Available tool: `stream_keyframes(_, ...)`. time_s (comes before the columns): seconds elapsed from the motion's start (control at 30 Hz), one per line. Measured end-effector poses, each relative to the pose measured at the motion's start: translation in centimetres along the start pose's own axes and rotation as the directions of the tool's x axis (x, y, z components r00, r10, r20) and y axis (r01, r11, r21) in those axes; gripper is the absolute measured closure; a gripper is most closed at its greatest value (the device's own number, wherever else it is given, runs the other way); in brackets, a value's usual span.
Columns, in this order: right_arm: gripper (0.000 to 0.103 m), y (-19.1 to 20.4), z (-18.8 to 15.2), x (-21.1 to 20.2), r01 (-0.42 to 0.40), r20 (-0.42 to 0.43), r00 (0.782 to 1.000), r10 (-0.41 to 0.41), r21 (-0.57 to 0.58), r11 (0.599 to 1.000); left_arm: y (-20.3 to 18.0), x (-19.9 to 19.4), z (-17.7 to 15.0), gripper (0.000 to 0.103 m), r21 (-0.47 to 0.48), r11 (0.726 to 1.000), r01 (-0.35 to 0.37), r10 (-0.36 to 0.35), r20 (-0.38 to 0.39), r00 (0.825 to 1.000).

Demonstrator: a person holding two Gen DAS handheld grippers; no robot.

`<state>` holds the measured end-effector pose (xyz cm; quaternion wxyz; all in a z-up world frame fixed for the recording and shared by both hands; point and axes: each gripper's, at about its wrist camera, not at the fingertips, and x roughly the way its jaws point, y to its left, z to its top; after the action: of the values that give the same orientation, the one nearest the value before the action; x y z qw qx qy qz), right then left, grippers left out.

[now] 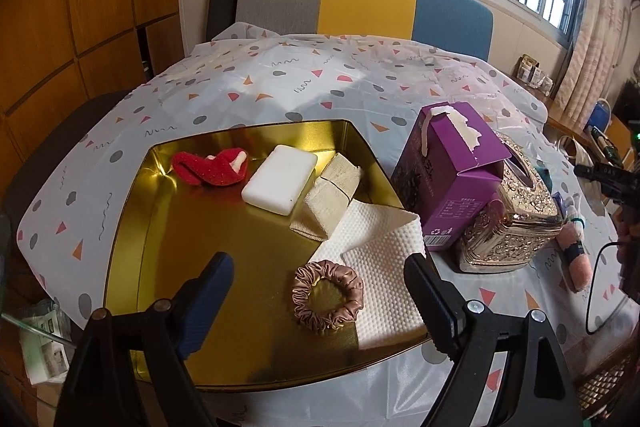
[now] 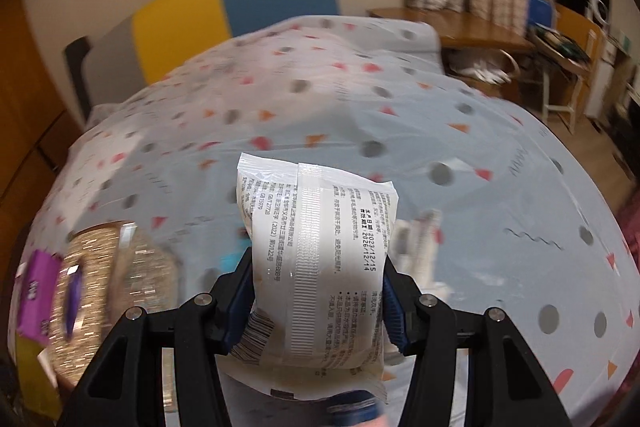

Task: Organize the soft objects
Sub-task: 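Carry the white packet to the gold tray and release it with the right tool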

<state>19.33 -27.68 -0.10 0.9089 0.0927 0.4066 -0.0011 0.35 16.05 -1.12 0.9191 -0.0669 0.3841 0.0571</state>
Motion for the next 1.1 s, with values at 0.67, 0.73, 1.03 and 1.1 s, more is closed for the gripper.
stream_keyframes(0.67, 0.047, 27.2, -6.9, -9.9, -0.424, -0.115, 0.896, 0.428, -0.504, 0.753, 7.9, -0.7, 0.2, 0.015, -0.210, 0.974, -0.086, 0.094, 0.031, 0.995)
stream_keyframes(0.73, 0.047, 29.4, -8.6, -10.1, -0.461, -0.167, 0.879, 0.446, -0.533, 0.709, 9.4, -1.2, 0.2, 0.015, -0.237, 0.965, -0.117, 0.131, 0.043, 0.990)
stream_keyframes(1.03, 0.047, 36.3, -15.9, -5.0, -0.507, -0.367, 0.861, 0.352, -0.586, 0.632, 13.0, -1.7, -1.1, 0.014, -0.306, 0.938, -0.163, 0.177, 0.018, 0.984)
stream_keyframes(1.1, 0.046, 36.6, -17.0, -3.4, -0.512, -0.401, 0.856, 0.325, -0.577, 0.636, 12.8, -1.5, -1.2, 0.014, -0.301, 0.940, -0.159, 0.170, 0.011, 0.985)
